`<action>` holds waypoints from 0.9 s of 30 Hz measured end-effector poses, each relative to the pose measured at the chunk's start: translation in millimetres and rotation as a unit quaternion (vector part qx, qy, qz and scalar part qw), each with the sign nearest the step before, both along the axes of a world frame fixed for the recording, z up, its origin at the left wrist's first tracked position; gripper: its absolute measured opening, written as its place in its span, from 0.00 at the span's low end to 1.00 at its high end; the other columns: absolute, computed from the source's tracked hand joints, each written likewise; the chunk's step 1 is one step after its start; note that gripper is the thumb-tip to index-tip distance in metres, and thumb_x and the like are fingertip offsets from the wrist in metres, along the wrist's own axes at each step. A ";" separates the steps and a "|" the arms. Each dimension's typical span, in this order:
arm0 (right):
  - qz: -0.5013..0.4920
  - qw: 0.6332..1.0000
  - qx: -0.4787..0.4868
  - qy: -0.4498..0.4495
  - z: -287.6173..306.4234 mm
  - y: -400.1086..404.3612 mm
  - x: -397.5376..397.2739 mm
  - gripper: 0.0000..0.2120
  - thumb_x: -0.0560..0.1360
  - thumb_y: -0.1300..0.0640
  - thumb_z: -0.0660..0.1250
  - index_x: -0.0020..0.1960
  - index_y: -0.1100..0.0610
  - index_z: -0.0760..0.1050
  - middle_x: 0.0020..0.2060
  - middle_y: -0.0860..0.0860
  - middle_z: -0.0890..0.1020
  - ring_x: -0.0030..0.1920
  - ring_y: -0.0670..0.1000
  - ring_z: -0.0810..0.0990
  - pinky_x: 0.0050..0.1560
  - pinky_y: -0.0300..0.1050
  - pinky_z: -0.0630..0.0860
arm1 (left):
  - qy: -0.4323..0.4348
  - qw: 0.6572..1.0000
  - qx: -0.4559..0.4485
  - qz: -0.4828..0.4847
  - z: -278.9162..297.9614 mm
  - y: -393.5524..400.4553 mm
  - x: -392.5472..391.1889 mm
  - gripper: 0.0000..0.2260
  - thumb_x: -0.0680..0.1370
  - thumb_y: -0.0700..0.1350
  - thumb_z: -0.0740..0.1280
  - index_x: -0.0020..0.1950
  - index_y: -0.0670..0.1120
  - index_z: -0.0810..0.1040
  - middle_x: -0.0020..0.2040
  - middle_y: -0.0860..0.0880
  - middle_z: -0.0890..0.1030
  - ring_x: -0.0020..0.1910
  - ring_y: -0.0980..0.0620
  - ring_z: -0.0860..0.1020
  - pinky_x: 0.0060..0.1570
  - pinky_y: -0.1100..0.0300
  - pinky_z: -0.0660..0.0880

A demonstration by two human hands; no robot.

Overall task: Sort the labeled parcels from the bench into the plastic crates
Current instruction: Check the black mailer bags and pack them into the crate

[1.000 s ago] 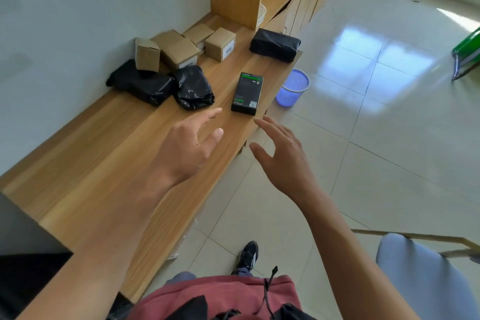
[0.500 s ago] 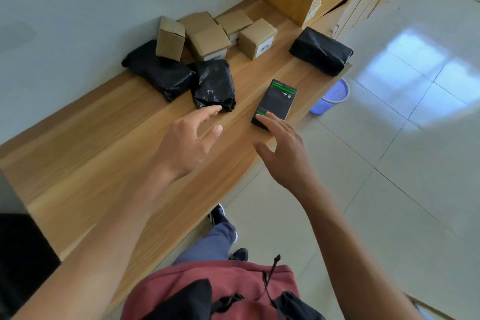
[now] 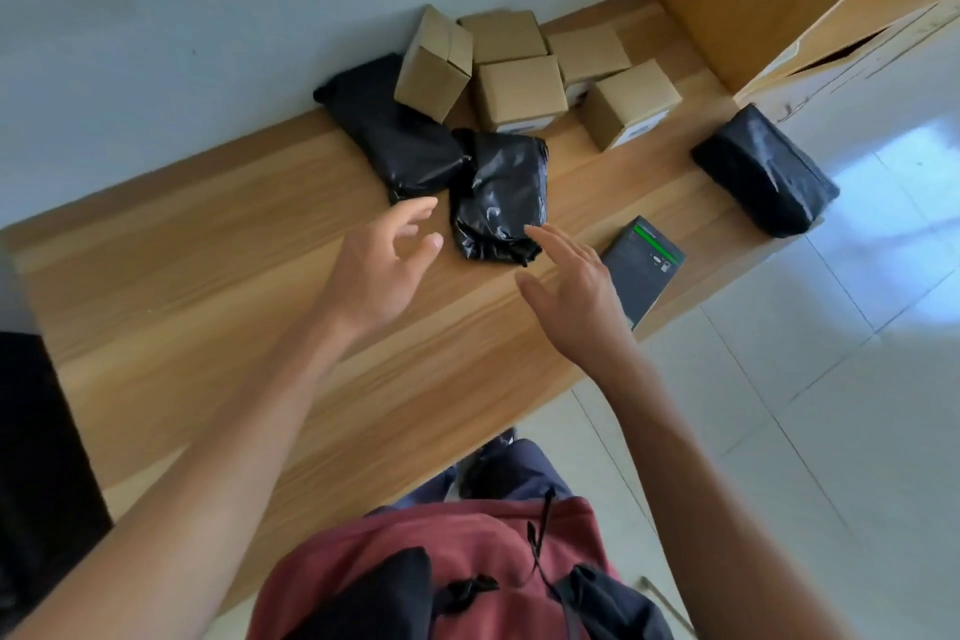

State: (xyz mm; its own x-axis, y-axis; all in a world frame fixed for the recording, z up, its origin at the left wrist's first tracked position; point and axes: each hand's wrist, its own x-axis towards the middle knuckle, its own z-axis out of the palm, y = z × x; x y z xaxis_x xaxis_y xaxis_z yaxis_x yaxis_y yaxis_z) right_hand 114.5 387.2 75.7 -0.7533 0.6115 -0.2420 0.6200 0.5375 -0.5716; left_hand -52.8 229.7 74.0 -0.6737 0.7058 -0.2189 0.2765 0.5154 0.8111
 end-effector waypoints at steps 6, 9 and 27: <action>0.039 0.999 0.001 0.000 -22.9 27.4 -55.0 0.26 0.82 0.51 0.67 0.79 0.51 0.68 0.78 0.52 0.71 0.79 0.56 0.65 0.76 0.63 0.66 | -0.026 0.995 -0.025 0.098 -18.7 9.9 -28.6 0.24 0.84 0.51 0.64 0.81 0.54 0.66 0.77 0.56 0.71 0.73 0.56 0.71 0.68 0.57 0.67; 0.055 0.998 0.004 0.007 -34.6 43.0 -81.0 0.26 0.82 0.51 0.67 0.78 0.52 0.69 0.76 0.51 0.73 0.76 0.56 0.69 0.73 0.63 0.69 | -0.030 0.991 -0.033 0.126 -26.3 19.8 -39.6 0.24 0.84 0.50 0.64 0.81 0.53 0.65 0.78 0.55 0.70 0.74 0.54 0.71 0.68 0.57 0.67; 0.148 0.981 -0.085 -0.094 -104.3 122.0 -211.0 0.32 0.81 0.46 0.67 0.82 0.50 0.61 0.74 0.53 0.73 0.72 0.58 0.72 0.72 0.61 0.71 | -0.234 0.907 -0.033 0.349 -95.8 100.1 -103.7 0.27 0.84 0.43 0.65 0.83 0.48 0.61 0.78 0.51 0.69 0.71 0.59 0.69 0.67 0.61 0.68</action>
State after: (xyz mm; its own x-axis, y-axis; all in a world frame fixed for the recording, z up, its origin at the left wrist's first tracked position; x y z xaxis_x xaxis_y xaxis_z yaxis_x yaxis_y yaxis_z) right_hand -96.5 509.2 -28.6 -0.8236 0.3120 -0.4736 0.5548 0.6164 -0.5588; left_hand -156.5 329.7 -21.8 -0.7733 0.1190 -0.6228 -0.5023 0.4846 0.7161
